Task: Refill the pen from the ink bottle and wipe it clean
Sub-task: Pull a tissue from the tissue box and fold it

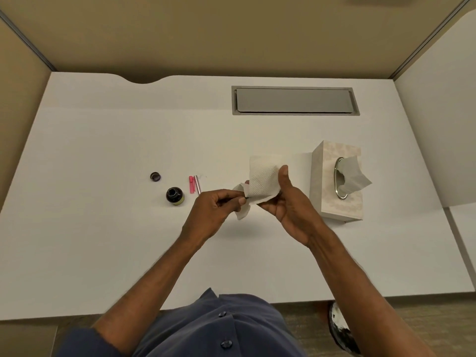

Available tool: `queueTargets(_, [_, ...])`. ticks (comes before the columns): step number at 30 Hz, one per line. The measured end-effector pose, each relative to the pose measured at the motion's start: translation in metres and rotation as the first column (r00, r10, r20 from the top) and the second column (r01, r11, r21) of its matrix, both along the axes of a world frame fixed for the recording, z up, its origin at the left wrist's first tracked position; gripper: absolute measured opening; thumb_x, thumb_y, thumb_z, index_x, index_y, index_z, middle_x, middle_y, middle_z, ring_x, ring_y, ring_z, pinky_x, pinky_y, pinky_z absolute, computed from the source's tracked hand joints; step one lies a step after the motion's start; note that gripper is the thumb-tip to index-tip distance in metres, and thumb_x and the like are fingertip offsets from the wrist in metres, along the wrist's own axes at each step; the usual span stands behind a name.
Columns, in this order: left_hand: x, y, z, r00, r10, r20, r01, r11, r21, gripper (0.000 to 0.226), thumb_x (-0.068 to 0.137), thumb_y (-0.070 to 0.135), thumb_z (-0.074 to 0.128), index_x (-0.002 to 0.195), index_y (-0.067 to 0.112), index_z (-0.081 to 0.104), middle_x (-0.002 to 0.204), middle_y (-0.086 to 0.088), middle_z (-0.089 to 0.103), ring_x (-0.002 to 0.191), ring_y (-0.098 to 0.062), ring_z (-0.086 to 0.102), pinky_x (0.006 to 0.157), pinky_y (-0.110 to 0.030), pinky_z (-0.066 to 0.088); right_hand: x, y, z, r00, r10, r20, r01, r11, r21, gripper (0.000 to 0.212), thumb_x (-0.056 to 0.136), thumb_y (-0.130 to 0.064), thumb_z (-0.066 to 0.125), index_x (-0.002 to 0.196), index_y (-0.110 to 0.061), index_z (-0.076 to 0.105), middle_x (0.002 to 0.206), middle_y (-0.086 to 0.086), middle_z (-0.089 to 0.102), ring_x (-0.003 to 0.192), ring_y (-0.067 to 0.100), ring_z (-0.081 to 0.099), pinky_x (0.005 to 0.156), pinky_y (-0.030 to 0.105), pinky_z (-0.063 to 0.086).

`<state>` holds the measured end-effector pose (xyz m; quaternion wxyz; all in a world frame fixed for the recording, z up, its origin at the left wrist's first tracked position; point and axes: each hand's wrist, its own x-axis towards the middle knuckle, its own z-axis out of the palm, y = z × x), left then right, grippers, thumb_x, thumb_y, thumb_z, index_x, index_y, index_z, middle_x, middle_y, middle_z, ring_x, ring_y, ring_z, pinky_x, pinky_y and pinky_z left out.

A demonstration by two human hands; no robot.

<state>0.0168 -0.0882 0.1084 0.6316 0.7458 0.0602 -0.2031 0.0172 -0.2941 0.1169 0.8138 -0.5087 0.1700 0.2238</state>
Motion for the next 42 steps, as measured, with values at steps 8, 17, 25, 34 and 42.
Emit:
queueTargets(8, [0.001,0.005,-0.002,0.998,-0.054,-0.02,0.054,0.998,0.041,0.013,0.095,0.022,0.067,0.097,0.022,0.08,0.085,0.004,0.08,0.088,-0.009,0.076,0.086,-0.029,0.057,-0.008,0.019,-0.006,0.977,0.006,0.212,0.048,0.968,-0.246,0.049,0.09,-0.005,0.077,0.135,-0.021,0.066,0.118,0.013,0.078,0.111,0.026,0.073,0.103,0.04,0.056])
queueTargets(17, [-0.001,0.015,-0.001,0.994,-0.084,-0.07,0.081,0.996,-0.041,0.014,0.095,0.031,0.07,0.091,0.039,0.08,0.09,0.003,0.08,0.093,-0.009,0.076,0.087,-0.021,0.054,0.007,0.01,-0.011,0.972,-0.158,0.173,0.18,0.976,-0.121,0.027,0.093,-0.003,0.071,0.119,-0.012,0.066,0.101,0.008,0.079,0.089,0.017,0.076,0.079,0.025,0.059])
queueTargets(25, [-0.007,0.017,0.007,0.999,0.012,-0.05,-0.018,0.993,-0.117,0.01,0.092,0.031,0.074,0.094,0.037,0.081,0.096,0.0,0.08,0.094,-0.017,0.076,0.087,-0.02,0.057,0.006,0.011,-0.009,0.984,-0.068,0.166,0.124,0.926,-0.357,0.018,0.1,-0.006,0.065,0.116,0.0,0.071,0.105,0.014,0.076,0.093,0.018,0.072,0.088,0.031,0.057])
queueTargets(34, [-0.005,0.018,0.009,0.997,0.045,0.056,-0.047,0.999,0.019,0.012,0.094,0.023,0.072,0.1,0.018,0.08,0.088,0.0,0.081,0.088,-0.013,0.076,0.083,-0.018,0.055,-0.011,0.03,0.009,0.997,0.009,0.076,-0.011,1.0,0.024,0.032,0.102,-0.032,0.062,0.115,-0.008,0.079,0.124,0.014,0.076,0.12,0.021,0.07,0.1,0.027,0.056])
queueTargets(42, [-0.009,0.022,0.011,0.997,-0.057,-0.048,0.056,0.998,-0.025,0.013,0.095,0.029,0.07,0.098,0.022,0.081,0.084,-0.002,0.08,0.087,-0.016,0.076,0.078,-0.017,0.057,-0.02,0.039,0.007,0.979,-0.019,0.202,0.069,0.967,-0.244,0.039,0.092,0.003,0.072,0.121,-0.018,0.057,0.094,0.011,0.08,0.09,0.022,0.075,0.085,0.027,0.057])
